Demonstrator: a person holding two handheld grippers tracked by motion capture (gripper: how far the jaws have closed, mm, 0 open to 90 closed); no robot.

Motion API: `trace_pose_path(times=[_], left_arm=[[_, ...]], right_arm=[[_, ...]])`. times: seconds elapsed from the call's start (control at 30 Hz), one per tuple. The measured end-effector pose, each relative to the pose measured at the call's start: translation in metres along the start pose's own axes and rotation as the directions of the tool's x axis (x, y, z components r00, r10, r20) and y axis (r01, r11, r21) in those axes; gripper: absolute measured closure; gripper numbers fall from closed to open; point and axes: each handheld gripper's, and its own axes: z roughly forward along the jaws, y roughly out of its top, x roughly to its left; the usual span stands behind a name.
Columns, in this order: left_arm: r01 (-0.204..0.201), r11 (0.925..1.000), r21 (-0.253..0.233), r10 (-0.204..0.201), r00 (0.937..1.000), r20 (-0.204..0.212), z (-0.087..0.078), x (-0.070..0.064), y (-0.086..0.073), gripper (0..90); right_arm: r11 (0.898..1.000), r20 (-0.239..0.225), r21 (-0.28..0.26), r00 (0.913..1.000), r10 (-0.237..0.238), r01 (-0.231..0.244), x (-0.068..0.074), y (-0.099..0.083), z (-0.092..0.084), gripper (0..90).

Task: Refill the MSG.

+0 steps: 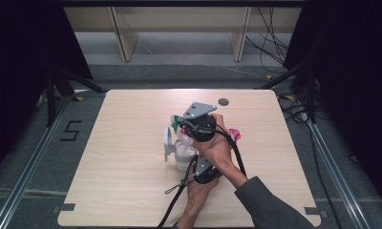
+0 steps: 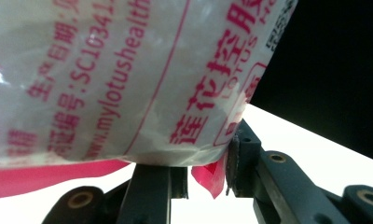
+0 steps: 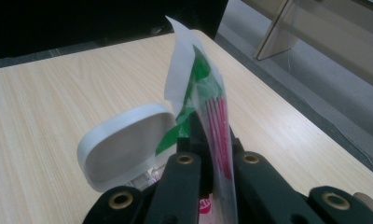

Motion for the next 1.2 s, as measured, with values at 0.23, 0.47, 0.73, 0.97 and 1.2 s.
trace_pose_path(times=[0.23, 0.47, 0.73, 0.97, 1.2], left_arm=[[-0.006, 1.0000, 0.006, 0.006, 1.0000, 0.000, -0.0008, 0.0013, 0.0010, 72.7], [-0.001, 1.0000, 0.006, 0.001, 1.0000, 0.001, -0.0001, 0.0009, 0.0000, 72.7], [-0.022, 0.9995, 0.025, 0.022, 0.9998, 0.001, -0.0014, 0.0019, 0.0007, 72.7], [0.011, 0.9999, -0.005, -0.011, 0.9999, 0.009, 0.0001, 0.0012, 0.0011, 72.8], [0.005, 1.0000, 0.007, -0.006, 0.9994, 0.033, 0.0009, 0.0017, 0.0000, 72.8]], right_arm=[[1.000, 0.001, 0.005, 1.0000, -0.005, 0.005, 0.0023, 0.0016, -0.0002, 90.0], [1.000, -0.004, 0.017, 1.0000, -0.002, 0.002, 0.0030, 0.0015, 0.0012, 90.0], [0.999, -0.003, 0.033, 1.0000, -0.008, 0.008, 0.0046, 0.0014, 0.0021, 90.0], [1.000, 0.001, 0.012, 1.0000, -0.006, 0.006, 0.0036, 0.0018, 0.0022, 90.0], [1.000, 0.002, 0.014, 1.0000, -0.007, 0.007, 0.0046, 0.0010, 0.0023, 90.0]])
